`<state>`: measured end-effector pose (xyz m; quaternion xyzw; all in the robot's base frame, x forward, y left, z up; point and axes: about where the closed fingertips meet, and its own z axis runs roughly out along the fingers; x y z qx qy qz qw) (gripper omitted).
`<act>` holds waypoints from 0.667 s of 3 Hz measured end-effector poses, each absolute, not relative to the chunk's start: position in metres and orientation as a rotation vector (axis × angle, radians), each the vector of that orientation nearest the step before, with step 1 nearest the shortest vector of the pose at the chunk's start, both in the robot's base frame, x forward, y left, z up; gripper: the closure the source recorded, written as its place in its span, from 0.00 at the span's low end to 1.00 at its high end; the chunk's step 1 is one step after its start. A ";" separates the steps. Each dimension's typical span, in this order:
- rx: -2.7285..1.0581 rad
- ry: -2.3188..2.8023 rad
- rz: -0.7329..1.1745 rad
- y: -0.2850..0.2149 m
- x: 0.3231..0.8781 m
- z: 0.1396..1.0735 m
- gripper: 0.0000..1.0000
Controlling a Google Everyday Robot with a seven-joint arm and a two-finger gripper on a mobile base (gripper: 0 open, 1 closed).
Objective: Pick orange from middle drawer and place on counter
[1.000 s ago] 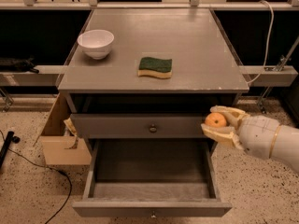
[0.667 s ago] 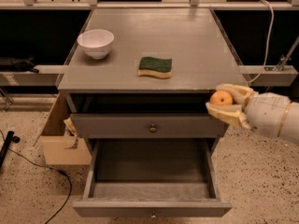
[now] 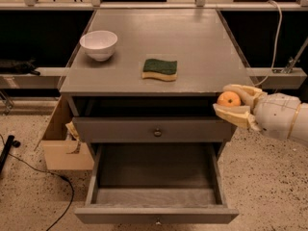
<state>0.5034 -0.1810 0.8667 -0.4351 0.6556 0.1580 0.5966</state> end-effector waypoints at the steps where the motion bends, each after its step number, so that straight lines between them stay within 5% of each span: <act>1: -1.028 1.510 0.357 -0.175 0.525 0.871 1.00; 2: -1.034 1.523 0.323 -0.159 0.559 0.876 1.00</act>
Offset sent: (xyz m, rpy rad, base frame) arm 0.1357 0.0384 0.0239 -0.0695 -0.0433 -0.1443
